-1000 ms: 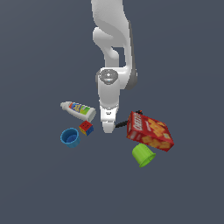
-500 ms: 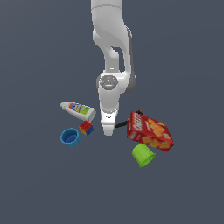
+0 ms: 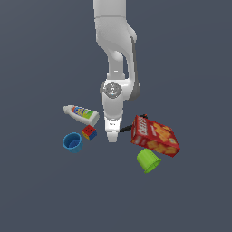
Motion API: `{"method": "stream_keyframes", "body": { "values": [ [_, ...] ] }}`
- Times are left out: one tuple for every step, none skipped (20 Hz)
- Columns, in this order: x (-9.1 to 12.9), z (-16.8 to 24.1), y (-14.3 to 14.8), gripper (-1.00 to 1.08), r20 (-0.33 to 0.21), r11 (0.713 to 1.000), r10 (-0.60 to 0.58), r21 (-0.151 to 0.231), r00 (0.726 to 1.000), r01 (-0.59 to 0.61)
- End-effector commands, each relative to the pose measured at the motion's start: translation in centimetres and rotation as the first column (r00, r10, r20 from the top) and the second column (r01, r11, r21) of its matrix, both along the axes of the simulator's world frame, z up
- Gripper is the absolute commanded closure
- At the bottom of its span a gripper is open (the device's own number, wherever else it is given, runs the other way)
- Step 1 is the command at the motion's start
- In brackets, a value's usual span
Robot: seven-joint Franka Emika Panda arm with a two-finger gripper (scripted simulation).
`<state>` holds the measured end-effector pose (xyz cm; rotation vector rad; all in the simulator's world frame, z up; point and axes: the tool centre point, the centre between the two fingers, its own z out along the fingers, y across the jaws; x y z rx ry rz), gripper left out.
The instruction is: Pick up a designated object from a clutter of objects.
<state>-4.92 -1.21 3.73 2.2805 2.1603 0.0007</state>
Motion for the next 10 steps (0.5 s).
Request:
{"method": "stream_keyframes", "body": {
  "values": [
    [-0.02,-0.1,0.0,1.08,-0.001,1.0,0.0,0.0,1.0,0.0],
    [-0.02,-0.1,0.0,1.08,-0.001,1.0,0.0,0.0,1.0,0.0],
    [-0.02,-0.1,0.0,1.08,-0.001,1.0,0.0,0.0,1.0,0.0],
    [-0.02,-0.1,0.0,1.08,-0.001,1.0,0.0,0.0,1.0,0.0],
    [-0.02,-0.1,0.0,1.08,-0.001,1.0,0.0,0.0,1.0,0.0],
    [-0.02,-0.1,0.0,1.08,-0.001,1.0,0.0,0.0,1.0,0.0],
    [-0.02,-0.1,0.0,1.08,-0.001,1.0,0.0,0.0,1.0,0.0],
    [-0.02,-0.1,0.0,1.08,-0.001,1.0,0.0,0.0,1.0,0.0],
    [0.05,-0.01,0.0,1.08,0.001,1.0,0.0,0.0,1.0,0.0],
    [0.04,0.02,0.0,1.08,0.001,1.0,0.0,0.0,1.0,0.0]
  ]
}}
